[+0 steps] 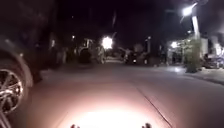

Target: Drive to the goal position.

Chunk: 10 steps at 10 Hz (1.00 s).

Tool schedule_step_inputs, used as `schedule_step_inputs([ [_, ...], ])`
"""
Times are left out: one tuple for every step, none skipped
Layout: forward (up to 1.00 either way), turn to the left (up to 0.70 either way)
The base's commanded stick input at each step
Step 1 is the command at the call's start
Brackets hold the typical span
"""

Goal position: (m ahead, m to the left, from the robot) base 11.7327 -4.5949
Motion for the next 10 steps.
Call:
schedule_step_inputs([
  [0.85,0.0],
  [0.85,0.0],
  [0.85,0.0],
  [0.85,0.0],
  [0.85,0.0],
  [0.85,0.0],
  [0.85,0.0],
  [0.85,0.0],
  [0.85,0.0],
  [0.85,0.0],
])
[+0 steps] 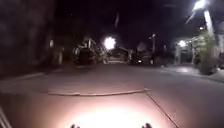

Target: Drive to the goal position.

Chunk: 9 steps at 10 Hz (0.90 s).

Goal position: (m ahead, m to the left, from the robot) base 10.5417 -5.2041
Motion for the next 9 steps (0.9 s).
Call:
schedule_step_inputs([
  [0.85,0.0],
  [0.85,0.0],
  [0.85,0.0],
  [0.85,-0.34],
  [0.85,-0.34],
  [0.85,-0.17],
  [0.85,0.0],
  [0.85,0.0],
  [0.85,0.0],
])
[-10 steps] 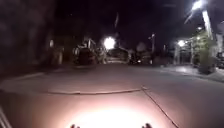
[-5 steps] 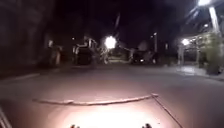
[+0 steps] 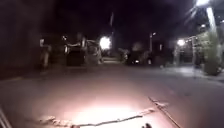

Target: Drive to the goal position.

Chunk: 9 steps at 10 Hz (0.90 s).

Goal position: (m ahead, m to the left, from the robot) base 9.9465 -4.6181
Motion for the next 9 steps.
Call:
schedule_step_inputs([
  [0.85,0.0],
  [0.85,0.0],
  [0.85,0.0],
  [0.85,0.0],
  [0.85,0.0],
  [0.85,0.0],
  [0.85,0.0],
  [0.85,0.0],
  [0.85,0.0],
])
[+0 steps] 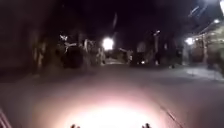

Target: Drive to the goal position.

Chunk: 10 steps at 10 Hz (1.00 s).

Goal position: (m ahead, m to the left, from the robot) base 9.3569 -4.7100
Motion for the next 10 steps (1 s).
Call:
schedule_step_inputs([
  [0.85,0.0],
  [0.85,0.0],
  [0.85,-0.04],
  [0.85,-0.18],
  [0.85,-0.32],
  [0.85,-0.33],
  [0.85,-0.14],
  [0.85,0.0],
  [0.85,0.0],
  [0.85,0.0],
])
